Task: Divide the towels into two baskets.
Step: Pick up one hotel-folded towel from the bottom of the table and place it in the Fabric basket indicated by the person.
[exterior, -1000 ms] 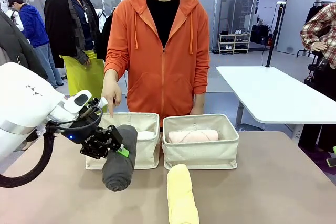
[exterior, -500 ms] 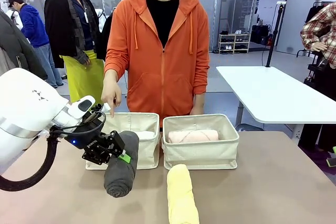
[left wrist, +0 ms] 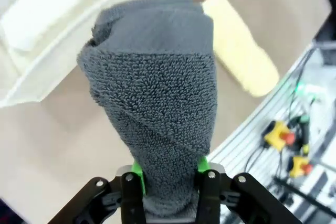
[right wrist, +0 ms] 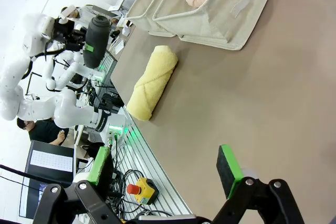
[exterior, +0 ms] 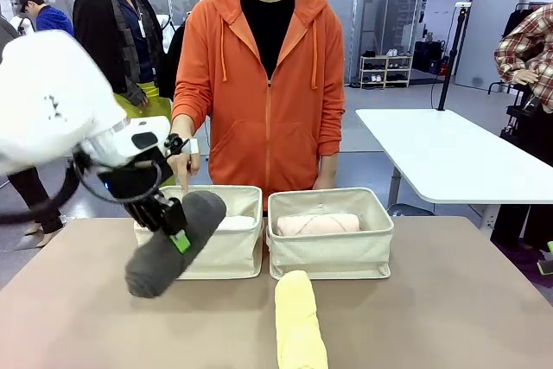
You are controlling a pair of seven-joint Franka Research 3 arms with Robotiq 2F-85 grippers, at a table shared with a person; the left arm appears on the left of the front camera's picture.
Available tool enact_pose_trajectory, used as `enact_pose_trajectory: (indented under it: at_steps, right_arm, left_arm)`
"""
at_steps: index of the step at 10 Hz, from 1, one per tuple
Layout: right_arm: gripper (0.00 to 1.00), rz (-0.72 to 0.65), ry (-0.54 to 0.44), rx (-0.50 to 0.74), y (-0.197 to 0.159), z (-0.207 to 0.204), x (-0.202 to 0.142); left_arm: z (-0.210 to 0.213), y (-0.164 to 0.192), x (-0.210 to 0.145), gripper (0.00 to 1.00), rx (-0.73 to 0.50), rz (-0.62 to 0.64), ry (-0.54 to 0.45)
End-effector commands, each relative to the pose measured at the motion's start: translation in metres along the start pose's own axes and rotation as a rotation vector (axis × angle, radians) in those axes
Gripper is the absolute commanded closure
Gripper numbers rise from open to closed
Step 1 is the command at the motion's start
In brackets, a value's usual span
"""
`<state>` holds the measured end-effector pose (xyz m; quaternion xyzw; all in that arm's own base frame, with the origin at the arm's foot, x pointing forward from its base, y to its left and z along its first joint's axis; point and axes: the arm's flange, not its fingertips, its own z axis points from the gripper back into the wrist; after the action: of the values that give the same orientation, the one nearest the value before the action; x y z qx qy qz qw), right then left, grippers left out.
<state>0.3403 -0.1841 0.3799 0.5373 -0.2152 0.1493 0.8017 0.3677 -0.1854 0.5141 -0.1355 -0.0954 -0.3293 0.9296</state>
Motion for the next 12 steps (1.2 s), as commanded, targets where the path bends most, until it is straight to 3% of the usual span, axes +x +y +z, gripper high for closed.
enact_pose_trajectory:
  at_steps: [1,2,4,5,7,9,12]
  right_arm:
    - [0.0,-0.009,0.009,-0.005,0.004,0.003,0.0]
    - [0.0,-0.009,0.009,-0.005,0.004,0.003,0.0]
    - [0.0,-0.009,0.009,-0.005,0.004,0.003,0.0]
    - [0.0,-0.009,0.009,-0.005,0.004,0.003,0.0]
    - [0.0,-0.009,0.009,-0.005,0.004,0.003,0.0]
    - [0.0,-0.009,0.009,-0.005,0.004,0.003,0.0]
    - [0.0,-0.009,0.009,-0.005,0.004,0.003,0.0]
  left_arm:
    - [0.022,0.01,0.044,0.59,0.044,-0.175,0.117]
    - [0.029,0.012,0.065,0.59,0.104,-0.277,0.141]
    - [0.026,0.017,0.11,0.59,0.339,-0.505,0.258]
    - [0.02,0.021,0.128,0.59,0.361,-0.606,0.297]
    - [0.007,0.039,0.155,0.59,0.366,-0.746,0.312]
    - [-0.009,0.066,0.179,0.59,0.337,-0.773,0.335]
    - [-0.044,0.096,0.2,0.59,0.226,-0.86,0.274]
